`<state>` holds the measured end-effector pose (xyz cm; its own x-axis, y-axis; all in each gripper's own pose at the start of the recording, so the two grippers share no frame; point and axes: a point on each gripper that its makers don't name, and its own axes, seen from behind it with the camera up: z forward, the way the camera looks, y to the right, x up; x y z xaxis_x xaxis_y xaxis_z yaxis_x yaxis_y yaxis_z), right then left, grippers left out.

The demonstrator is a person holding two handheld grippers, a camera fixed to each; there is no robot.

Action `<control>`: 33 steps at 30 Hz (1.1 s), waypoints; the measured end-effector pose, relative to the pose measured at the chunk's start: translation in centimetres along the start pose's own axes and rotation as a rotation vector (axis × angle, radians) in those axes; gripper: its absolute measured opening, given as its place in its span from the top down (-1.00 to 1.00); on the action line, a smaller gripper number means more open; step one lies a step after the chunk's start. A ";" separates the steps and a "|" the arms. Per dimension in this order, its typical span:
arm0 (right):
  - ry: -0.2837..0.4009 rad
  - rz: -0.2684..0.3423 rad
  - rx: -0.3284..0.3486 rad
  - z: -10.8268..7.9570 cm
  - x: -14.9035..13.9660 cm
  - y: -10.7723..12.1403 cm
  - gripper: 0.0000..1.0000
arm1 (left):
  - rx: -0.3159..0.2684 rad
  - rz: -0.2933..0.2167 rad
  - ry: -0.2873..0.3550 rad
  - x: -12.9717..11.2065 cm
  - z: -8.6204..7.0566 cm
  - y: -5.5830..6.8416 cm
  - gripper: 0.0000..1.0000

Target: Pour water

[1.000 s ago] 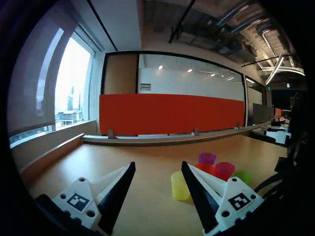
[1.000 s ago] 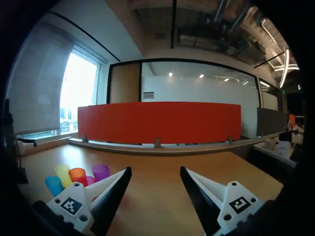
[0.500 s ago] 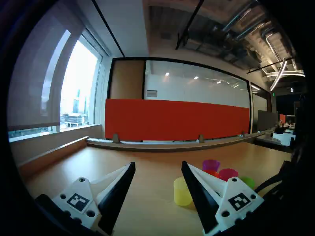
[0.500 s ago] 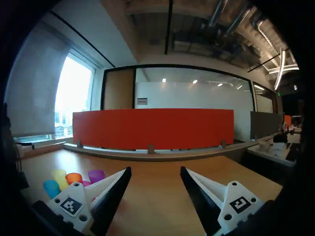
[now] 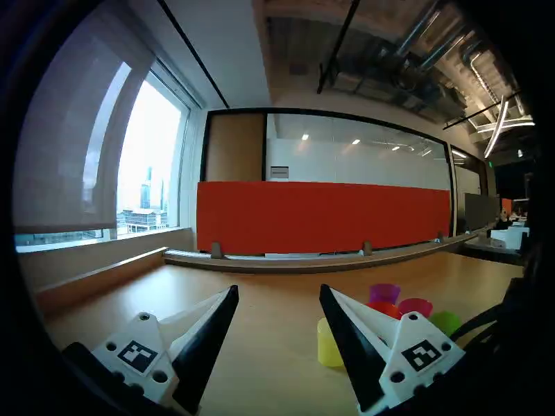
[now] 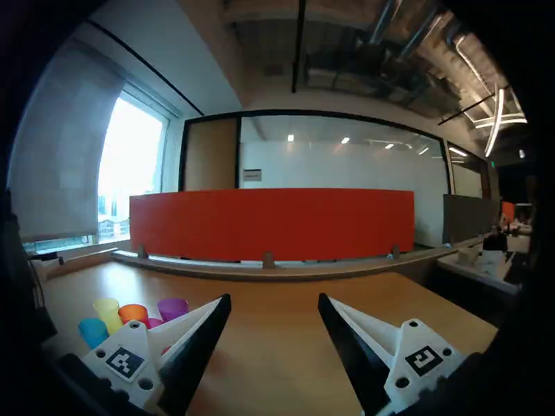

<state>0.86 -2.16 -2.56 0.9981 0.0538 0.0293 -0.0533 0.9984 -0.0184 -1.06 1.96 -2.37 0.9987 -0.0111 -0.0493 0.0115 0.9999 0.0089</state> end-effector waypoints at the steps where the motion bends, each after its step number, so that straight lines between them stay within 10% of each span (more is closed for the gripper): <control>1: -0.001 0.000 0.000 0.0 0.0 0.0 -0.95 | 0.004 0.003 0.003 -0.1 0.0 -0.1 -0.72; 33: 0.002 -0.009 -0.044 -1.2 1.2 1.6 -0.95 | 0.063 0.060 0.012 -3.3 0.6 -1.7 -0.72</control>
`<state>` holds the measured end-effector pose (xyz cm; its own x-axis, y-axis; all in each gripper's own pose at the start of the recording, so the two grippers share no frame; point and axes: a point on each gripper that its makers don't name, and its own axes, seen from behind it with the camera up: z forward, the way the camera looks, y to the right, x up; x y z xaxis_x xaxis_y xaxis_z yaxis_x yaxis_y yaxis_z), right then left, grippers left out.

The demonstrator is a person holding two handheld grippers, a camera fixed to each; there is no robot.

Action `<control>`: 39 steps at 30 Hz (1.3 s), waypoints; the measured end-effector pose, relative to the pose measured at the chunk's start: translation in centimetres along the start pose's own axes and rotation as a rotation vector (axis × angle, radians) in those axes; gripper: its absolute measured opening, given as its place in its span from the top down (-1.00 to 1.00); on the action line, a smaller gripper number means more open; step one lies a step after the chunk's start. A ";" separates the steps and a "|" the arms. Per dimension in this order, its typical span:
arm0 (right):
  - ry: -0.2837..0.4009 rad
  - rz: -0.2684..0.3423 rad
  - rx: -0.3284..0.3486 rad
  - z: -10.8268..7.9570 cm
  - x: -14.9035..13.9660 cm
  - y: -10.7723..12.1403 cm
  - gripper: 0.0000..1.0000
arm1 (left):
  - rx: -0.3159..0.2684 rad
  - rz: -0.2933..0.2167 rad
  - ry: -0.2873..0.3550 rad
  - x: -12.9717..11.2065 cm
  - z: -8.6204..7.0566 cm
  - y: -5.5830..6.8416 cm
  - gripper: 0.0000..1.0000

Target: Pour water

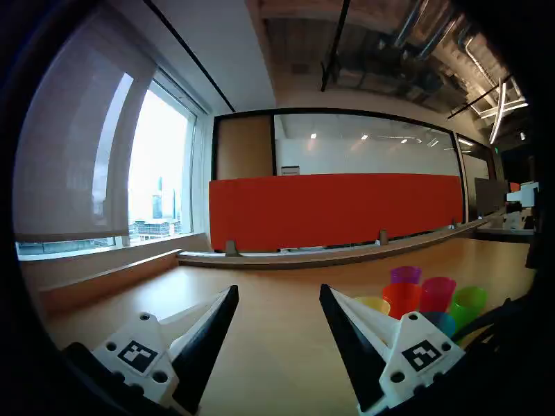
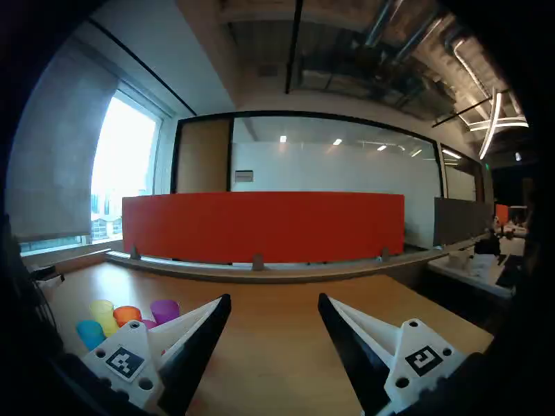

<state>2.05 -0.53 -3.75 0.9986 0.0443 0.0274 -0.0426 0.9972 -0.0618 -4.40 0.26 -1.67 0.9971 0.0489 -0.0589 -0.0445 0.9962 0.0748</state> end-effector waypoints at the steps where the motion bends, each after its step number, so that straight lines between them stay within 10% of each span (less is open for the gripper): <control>1: 0.001 -0.001 0.000 0.0 0.1 0.0 -0.95 | 0.000 -0.001 -0.002 -0.1 0.0 0.0 -0.72; 39: 0.007 0.014 -0.019 -0.5 0.0 1.3 -0.95 | -0.006 -0.036 -0.062 -1.9 0.8 -0.3 -0.72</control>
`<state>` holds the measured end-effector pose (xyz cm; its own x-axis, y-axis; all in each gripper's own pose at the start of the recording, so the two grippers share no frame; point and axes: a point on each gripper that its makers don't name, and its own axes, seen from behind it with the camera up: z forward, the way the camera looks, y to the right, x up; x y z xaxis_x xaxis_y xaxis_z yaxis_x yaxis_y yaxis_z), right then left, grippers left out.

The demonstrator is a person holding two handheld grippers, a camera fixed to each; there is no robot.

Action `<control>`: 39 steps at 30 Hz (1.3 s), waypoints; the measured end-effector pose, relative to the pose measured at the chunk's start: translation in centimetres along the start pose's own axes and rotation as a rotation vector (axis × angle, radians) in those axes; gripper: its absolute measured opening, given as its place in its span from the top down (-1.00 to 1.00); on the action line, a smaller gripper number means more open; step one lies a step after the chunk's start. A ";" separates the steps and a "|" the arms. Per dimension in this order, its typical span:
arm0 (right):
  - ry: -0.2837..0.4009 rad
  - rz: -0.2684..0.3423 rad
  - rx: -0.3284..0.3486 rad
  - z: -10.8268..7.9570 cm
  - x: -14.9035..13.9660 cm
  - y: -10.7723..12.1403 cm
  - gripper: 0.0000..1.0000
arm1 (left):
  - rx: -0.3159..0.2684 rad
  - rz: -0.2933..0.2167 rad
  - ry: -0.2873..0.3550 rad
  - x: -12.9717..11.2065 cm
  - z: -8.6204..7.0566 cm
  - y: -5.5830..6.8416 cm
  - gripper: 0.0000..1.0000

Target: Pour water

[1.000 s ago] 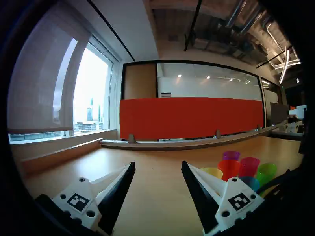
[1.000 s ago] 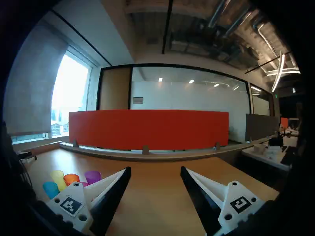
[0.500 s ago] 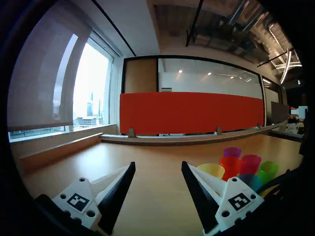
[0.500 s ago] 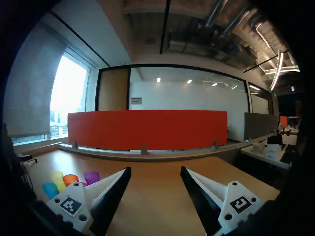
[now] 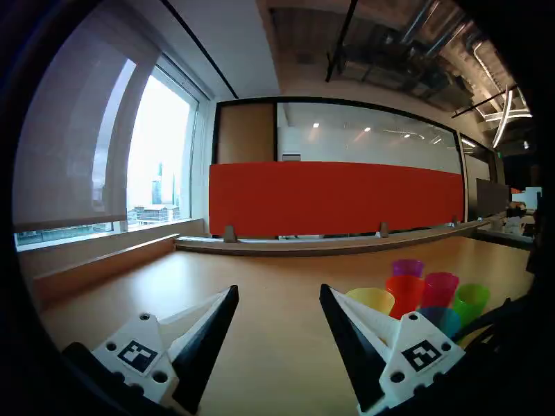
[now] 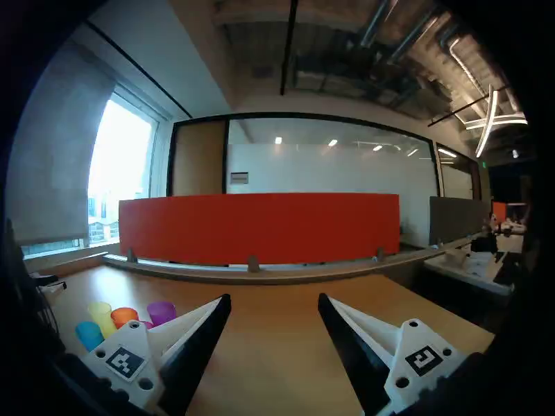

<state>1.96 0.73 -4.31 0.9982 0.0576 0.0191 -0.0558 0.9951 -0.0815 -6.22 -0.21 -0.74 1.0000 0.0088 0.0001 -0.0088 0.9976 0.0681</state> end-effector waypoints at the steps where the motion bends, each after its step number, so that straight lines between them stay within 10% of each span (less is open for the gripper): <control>1: 0.000 0.000 0.000 0.0 0.0 0.0 -0.95 | 0.000 0.000 0.000 0.0 0.0 0.0 -0.72; 39: 0.085 -0.044 0.031 1.3 -2.9 -1.1 -0.99 | -0.003 0.000 -0.001 0.0 0.0 0.1 -0.72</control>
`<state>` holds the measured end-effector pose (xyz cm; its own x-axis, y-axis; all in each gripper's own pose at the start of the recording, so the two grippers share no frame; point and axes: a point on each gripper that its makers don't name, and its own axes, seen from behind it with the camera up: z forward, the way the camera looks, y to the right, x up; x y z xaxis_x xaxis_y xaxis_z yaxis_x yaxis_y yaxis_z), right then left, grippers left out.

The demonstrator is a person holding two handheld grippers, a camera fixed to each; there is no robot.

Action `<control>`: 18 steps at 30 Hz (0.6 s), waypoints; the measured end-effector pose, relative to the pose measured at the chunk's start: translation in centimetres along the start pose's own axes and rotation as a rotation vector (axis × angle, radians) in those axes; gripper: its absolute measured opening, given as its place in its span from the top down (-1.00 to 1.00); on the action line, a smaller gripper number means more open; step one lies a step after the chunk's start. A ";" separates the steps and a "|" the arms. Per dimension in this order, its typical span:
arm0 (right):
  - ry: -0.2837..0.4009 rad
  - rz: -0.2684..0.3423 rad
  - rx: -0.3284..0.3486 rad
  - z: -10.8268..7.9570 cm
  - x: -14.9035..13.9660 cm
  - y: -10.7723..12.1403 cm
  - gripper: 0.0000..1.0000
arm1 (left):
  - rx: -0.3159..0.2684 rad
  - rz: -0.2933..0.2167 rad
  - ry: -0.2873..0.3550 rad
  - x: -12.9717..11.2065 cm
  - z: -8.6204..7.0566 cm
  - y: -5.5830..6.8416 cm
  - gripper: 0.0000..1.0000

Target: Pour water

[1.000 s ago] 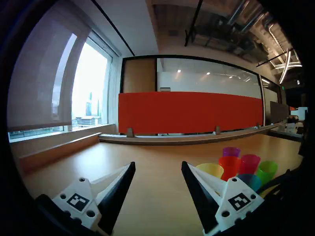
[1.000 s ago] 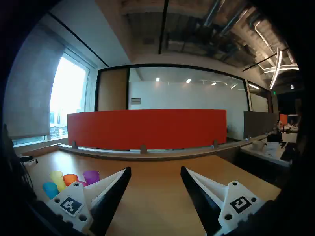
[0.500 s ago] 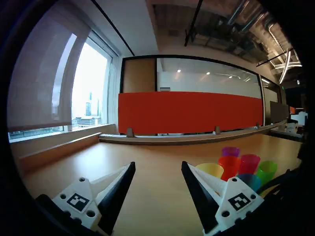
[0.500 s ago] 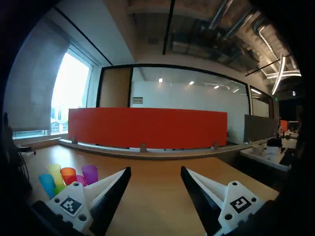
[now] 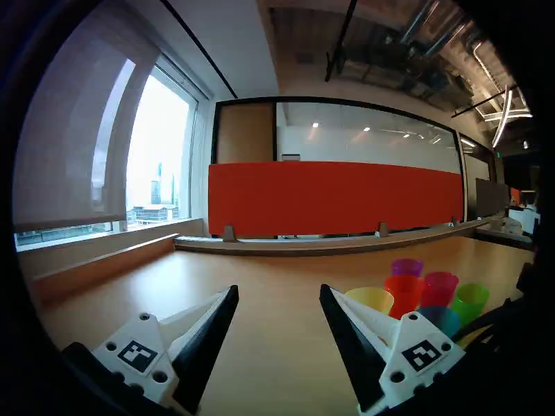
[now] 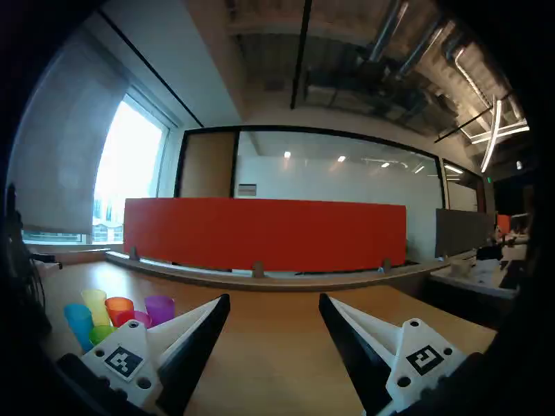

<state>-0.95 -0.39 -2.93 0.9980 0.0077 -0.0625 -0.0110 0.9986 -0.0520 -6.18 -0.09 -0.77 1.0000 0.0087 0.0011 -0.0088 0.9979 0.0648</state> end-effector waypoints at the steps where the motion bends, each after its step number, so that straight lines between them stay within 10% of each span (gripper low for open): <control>1: -0.001 0.004 -0.004 0.1 -0.3 0.2 -0.99 | 0.000 0.000 0.000 0.0 0.0 0.0 -0.72; 18: -0.026 0.056 -0.025 0.2 -3.8 2.2 -0.99 | 0.000 0.000 0.000 0.1 0.0 0.0 -0.72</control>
<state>-4.78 1.82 -2.61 0.9970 0.0657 -0.0406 -0.0686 0.9949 -0.0745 -6.11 -0.09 -0.79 1.0000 0.0089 0.0012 -0.0090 0.9978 0.0649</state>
